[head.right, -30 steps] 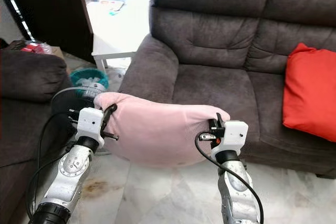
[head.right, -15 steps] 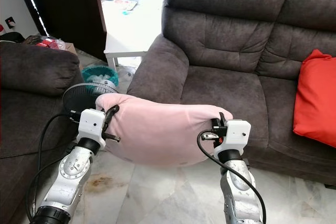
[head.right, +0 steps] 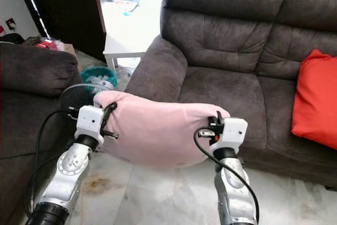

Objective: Move the pillow to the sofa from floor

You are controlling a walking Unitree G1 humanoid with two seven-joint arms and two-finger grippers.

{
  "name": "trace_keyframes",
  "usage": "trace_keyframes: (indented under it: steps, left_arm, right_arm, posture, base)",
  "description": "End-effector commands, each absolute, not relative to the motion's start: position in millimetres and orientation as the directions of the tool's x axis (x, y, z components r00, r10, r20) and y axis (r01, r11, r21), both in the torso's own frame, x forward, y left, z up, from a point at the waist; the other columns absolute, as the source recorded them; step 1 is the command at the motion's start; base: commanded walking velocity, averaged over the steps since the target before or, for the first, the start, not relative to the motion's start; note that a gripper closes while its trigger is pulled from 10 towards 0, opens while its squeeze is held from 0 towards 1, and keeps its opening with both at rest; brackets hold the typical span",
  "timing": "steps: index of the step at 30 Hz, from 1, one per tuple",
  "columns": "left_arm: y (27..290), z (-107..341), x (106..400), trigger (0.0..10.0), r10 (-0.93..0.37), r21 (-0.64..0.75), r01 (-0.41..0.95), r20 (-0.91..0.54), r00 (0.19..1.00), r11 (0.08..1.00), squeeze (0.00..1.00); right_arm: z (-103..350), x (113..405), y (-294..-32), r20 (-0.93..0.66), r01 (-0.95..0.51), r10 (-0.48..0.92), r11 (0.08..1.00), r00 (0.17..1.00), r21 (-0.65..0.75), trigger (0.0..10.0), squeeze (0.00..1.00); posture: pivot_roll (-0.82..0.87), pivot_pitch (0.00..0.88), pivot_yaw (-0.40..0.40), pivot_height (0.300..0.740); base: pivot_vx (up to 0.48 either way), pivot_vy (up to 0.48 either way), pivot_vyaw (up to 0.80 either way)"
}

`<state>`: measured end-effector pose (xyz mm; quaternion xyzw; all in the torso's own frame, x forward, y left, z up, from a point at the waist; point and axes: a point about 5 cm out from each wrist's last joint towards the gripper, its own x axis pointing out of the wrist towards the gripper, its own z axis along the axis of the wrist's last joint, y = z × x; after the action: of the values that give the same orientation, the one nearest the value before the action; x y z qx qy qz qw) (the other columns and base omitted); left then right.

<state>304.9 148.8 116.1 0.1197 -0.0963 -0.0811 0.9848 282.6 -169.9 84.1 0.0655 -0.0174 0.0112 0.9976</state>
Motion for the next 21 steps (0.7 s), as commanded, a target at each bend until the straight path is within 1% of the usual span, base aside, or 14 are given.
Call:
trace_keyframes:
  steps: [1, 14, 15, 19, 21]
  left_arm:
    - [152.7, 130.2, 308.3, 10.0, -0.173, 0.255, 0.115, 0.221, 0.960, 0.960, 0.00]
    - [148.7, 125.7, 302.7, 10.0, -0.170, 0.245, 0.116, 0.212, 0.963, 0.963, 0.00]
    - [148.2, 125.8, 302.0, 10.0, -0.173, 0.249, 0.118, 0.212, 0.962, 0.961, 0.00]
    - [147.9, 125.0, 299.8, 10.0, -0.174, 0.249, 0.119, 0.211, 0.962, 0.961, 0.00]
    - [148.3, 124.6, 299.4, 10.0, -0.174, 0.248, 0.120, 0.210, 0.962, 0.961, 0.00]
  right_arm:
    - [96.9, 283.4, -175.9, 0.099, 0.005, -0.019, 0.991, 0.995, 0.132, 10.0, 0.00]
    - [98.2, 283.0, -174.3, 0.096, -0.009, -0.003, 0.992, 0.995, 0.124, 10.0, 0.00]
    - [98.4, 283.3, -173.7, 0.093, -0.011, 0.000, 0.992, 0.996, 0.123, 10.0, 0.00]
    - [97.6, 282.3, -173.4, 0.091, -0.010, -0.001, 0.993, 0.996, 0.122, 10.0, 0.00]
    - [97.4, 281.5, -172.9, 0.095, -0.011, 0.000, 0.993, 0.995, 0.117, 10.0, 0.00]
  posture:
    - [0.07, 0.000, -0.015, 0.740]
    - [0.07, 0.000, -0.043, 0.740]
    - [0.07, 0.000, -0.044, 0.740]
    - [0.07, 0.000, -0.042, 0.740]
    - [0.07, 0.000, -0.039, 0.740]
  base:
    - [0.000, 0.000, -0.49]
    - [0.000, 0.000, 0.00]
    - [0.000, -0.244, 0.00]
    - [0.000, -0.253, -0.76]
    - [0.000, -0.253, -0.25]
